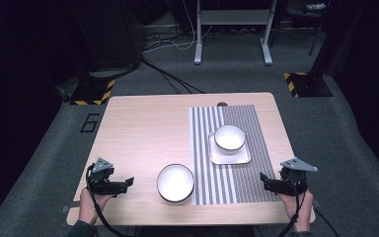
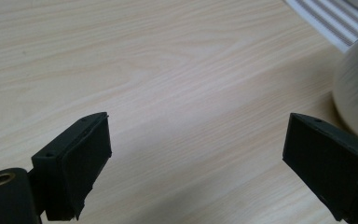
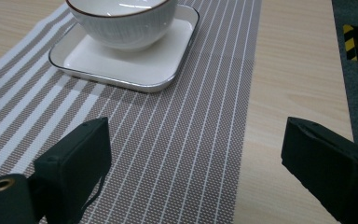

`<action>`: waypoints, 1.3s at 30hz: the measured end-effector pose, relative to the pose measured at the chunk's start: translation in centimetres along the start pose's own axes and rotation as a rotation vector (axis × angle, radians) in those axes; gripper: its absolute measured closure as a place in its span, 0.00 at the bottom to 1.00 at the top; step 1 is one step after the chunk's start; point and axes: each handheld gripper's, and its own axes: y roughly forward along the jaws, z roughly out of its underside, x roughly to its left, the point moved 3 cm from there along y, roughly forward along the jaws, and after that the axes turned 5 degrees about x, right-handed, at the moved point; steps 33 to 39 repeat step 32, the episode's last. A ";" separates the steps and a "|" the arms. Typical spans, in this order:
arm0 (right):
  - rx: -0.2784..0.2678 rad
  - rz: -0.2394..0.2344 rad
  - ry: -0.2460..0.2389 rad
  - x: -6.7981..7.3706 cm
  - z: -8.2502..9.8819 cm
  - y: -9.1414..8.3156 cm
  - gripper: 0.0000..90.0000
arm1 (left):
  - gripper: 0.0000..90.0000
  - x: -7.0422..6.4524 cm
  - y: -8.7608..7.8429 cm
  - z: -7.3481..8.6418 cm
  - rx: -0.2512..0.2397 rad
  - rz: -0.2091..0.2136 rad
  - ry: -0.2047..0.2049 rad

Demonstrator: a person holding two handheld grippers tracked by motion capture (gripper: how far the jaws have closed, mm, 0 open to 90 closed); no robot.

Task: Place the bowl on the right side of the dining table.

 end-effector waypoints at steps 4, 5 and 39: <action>0.010 0.002 0.023 -0.6 0.8 0.5 0.08 | 0.08 0.5 0.5 1.1 0.012 -0.013 -0.018; 0.014 0.004 0.031 -0.8 1.0 0.7 0.08 | 0.08 0.6 0.7 1.3 0.014 -0.011 -0.022; 0.101 0.058 0.044 -2.6 4.5 4.8 0.02 | 0.06 2.3 3.9 4.0 -0.003 -0.130 -0.043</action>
